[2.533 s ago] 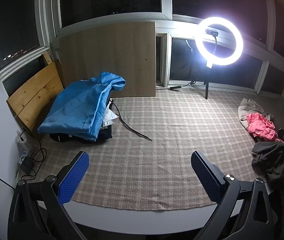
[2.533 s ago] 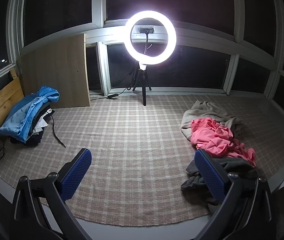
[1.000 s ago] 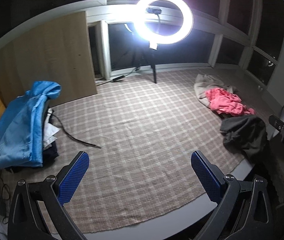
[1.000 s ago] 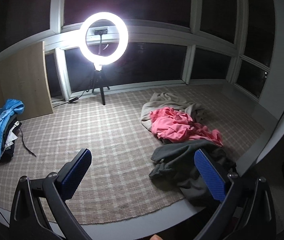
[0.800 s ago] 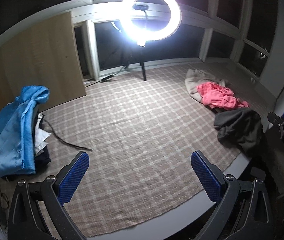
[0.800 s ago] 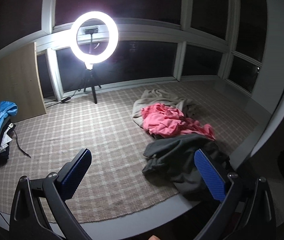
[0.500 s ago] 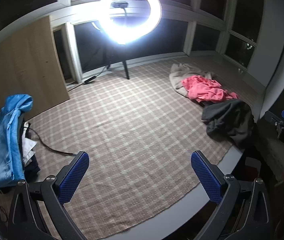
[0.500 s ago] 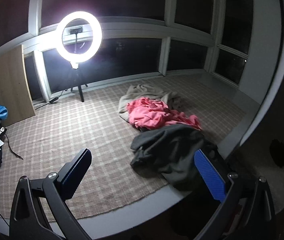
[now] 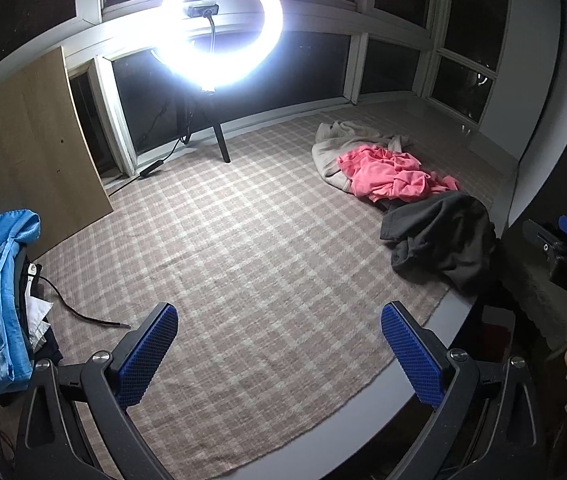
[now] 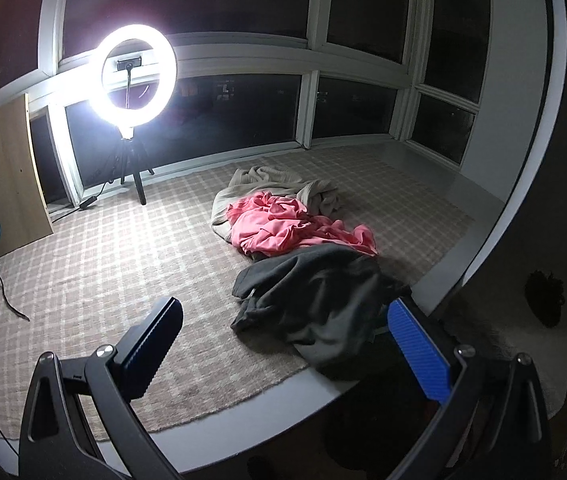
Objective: Fold clothes
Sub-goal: 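Move both tools toward the clothes heap with the dark grey shirt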
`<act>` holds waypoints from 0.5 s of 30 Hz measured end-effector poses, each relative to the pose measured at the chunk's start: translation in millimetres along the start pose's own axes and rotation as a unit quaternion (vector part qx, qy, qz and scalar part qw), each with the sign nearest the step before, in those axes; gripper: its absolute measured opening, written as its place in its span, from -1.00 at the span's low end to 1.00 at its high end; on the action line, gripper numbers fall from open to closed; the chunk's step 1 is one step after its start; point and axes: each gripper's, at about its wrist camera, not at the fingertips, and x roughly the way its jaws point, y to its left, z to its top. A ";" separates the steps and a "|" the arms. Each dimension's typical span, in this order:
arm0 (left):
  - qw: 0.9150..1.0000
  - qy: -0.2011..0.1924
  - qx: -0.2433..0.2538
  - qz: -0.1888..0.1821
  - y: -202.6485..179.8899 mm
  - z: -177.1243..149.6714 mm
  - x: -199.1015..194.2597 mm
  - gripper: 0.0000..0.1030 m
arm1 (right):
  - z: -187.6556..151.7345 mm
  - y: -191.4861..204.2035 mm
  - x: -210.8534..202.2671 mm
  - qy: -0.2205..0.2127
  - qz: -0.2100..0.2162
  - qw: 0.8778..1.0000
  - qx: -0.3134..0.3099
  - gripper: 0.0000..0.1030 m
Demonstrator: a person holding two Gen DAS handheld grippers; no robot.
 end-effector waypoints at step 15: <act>0.997 -0.052 -0.029 0.058 1.2 90.9 29.0 0.99 | 74.5 -120.0 77.4 -0.060 0.029 0.998 0.016 1.00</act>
